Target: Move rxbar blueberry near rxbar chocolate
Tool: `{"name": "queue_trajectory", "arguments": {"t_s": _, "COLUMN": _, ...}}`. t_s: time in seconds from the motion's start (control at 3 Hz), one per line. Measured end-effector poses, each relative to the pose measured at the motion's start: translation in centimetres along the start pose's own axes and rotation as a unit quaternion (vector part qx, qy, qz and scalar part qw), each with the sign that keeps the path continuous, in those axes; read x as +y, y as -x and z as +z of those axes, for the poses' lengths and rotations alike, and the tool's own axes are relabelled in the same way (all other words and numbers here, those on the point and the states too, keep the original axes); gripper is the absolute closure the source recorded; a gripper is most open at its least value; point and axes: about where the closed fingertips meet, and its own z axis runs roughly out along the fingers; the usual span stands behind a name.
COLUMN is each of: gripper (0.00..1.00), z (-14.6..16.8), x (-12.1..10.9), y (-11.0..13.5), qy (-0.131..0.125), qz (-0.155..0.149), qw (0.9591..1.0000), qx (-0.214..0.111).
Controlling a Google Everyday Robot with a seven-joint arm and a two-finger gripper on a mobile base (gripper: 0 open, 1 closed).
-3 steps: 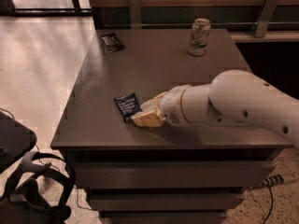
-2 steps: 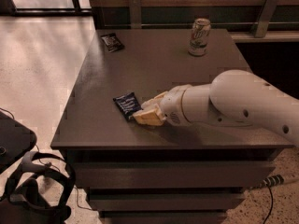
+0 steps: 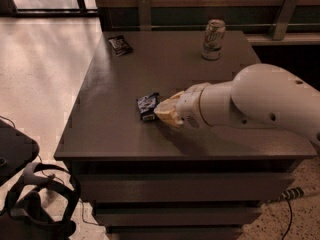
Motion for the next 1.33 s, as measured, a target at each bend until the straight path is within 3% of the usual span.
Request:
{"name": "queue_trajectory", "arguments": {"t_s": 0.67, "gripper": 1.00, "z": -3.7, "x": -3.1, "y": 6.9, "qy": -0.027, "qz": -0.092, "qw": 0.9954, "qx": 0.001}}
{"name": "queue_trajectory", "arguments": {"t_s": 1.0, "gripper": 1.00, "z": -4.8, "x": -5.7, "y": 11.8, "qy": -0.023, "qz": -0.138, "qw": 0.9895, "qx": -0.037}}
{"name": "queue_trajectory", "arguments": {"t_s": 1.33, "gripper": 1.00, "z": -5.2, "x": -7.3, "y": 15.0, "qy": -0.025, "qz": -0.162, "qw": 0.9848, "qx": -0.059}}
